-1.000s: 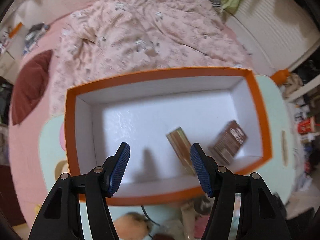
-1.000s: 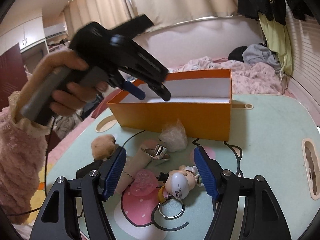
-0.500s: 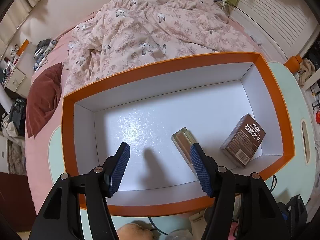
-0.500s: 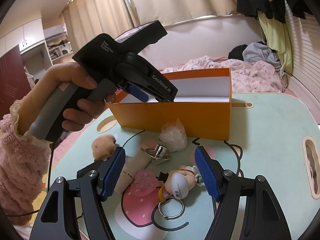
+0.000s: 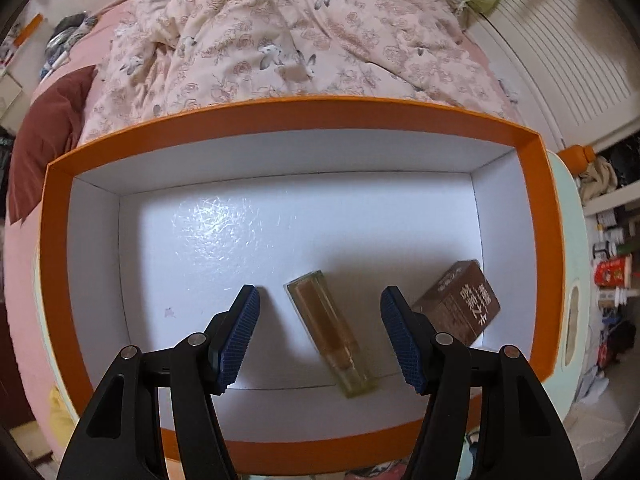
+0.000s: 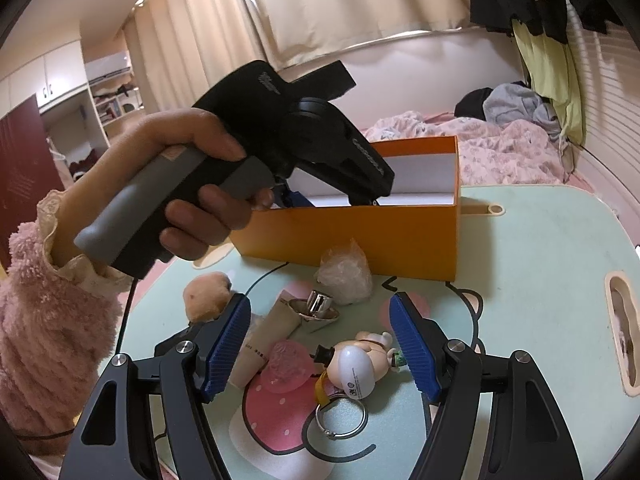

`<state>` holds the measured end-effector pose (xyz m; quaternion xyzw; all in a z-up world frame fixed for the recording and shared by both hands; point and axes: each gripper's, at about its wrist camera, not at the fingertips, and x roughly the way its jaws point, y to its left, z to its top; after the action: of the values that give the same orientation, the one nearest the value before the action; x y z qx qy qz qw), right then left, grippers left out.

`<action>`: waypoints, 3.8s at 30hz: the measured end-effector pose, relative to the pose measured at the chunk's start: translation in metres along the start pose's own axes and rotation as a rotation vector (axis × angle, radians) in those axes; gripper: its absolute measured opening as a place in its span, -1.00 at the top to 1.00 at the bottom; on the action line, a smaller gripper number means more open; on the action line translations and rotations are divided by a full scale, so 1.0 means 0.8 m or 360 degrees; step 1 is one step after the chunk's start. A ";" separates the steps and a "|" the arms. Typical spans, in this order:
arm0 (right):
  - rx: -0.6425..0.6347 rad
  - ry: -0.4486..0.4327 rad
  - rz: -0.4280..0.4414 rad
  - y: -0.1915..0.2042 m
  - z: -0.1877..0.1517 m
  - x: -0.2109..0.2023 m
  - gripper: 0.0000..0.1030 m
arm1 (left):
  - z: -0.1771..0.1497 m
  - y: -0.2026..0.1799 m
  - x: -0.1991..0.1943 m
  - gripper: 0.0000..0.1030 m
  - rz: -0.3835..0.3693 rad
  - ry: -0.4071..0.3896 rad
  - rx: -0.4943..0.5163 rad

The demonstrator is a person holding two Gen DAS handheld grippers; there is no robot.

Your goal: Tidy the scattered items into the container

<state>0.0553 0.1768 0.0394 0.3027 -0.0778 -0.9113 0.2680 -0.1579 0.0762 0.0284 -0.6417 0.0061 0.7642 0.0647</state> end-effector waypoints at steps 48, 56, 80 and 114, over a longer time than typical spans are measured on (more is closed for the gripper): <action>0.0063 -0.0001 -0.0001 -0.006 0.000 -0.001 -0.43 | -0.134 -0.017 -0.140 0.64 0.0179 -0.0754 0.0384; 0.0089 0.0015 0.0005 -0.008 0.000 0.000 -0.43 | -0.188 -0.002 -0.088 0.64 0.0200 -0.0680 0.0446; 0.0079 0.0035 -0.0003 -0.011 -0.002 0.004 -0.43 | -0.236 0.106 -0.053 0.11 -0.0562 -0.1076 -0.0083; -0.0140 0.1714 -0.0858 -0.052 0.160 0.227 -0.01 | -0.247 0.120 -0.050 0.04 -0.0713 -0.1076 -0.0111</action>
<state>-0.1614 0.1119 0.0373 0.7192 0.1862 -0.6681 0.0416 0.0320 -0.0411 0.0259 -0.3416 -0.1814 0.8989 0.2059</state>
